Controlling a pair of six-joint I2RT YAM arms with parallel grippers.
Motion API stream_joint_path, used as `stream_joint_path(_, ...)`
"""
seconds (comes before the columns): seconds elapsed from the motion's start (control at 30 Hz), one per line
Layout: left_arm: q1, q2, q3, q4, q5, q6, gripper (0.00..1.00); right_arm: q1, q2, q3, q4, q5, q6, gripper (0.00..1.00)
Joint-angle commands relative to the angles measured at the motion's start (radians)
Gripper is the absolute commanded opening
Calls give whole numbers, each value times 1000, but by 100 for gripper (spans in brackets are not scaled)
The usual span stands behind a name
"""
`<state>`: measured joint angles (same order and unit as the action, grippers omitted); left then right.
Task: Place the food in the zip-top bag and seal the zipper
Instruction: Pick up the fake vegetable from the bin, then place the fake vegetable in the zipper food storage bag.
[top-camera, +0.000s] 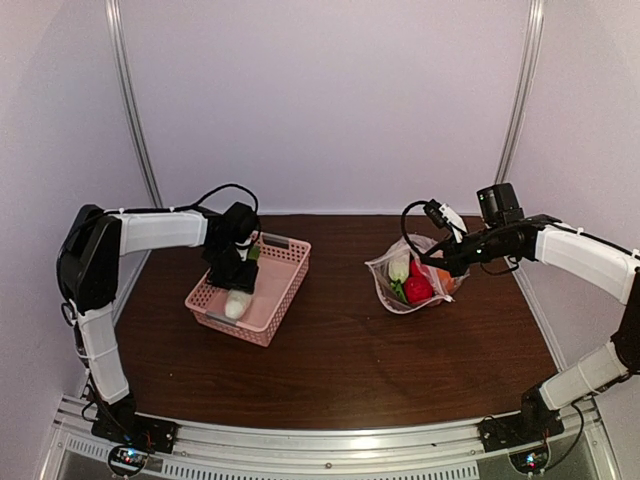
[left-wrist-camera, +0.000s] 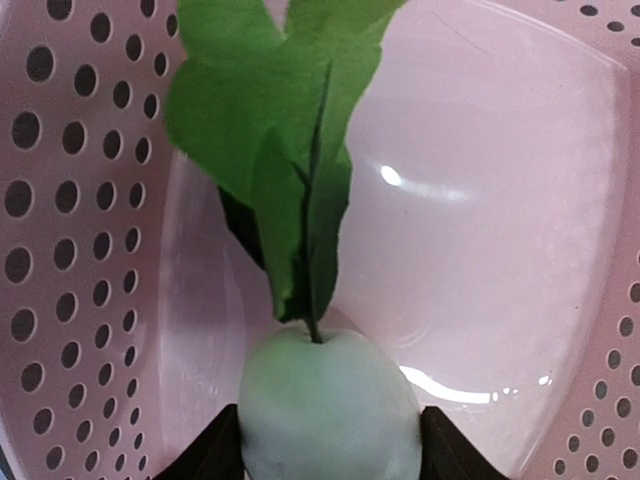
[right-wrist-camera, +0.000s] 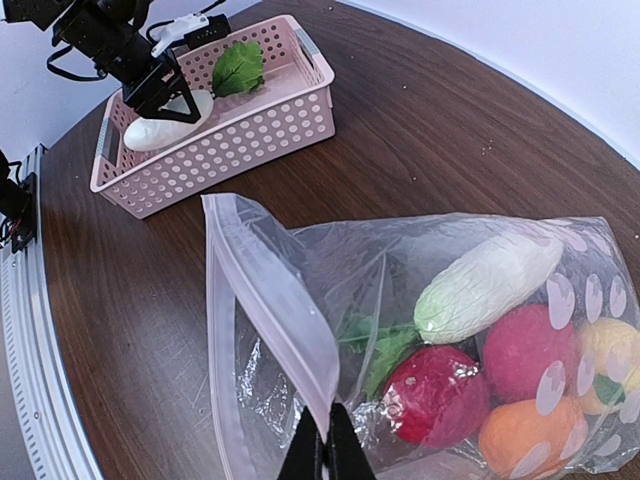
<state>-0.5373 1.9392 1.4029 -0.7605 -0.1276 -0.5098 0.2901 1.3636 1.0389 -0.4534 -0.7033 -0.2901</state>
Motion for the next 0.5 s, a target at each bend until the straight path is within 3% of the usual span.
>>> stream_joint_path(0.0,10,-51,80,-58,5,21,51,-5,-3,-7,2,-8,2,0)
stream_joint_path(0.23,4,-219,121,-45,43,32,49,-5,8,-4,1,-9,1,0)
stream_joint_path(0.47,-90,-368,7,297,248,68,45,-5,-12,2,0,8,6,0)
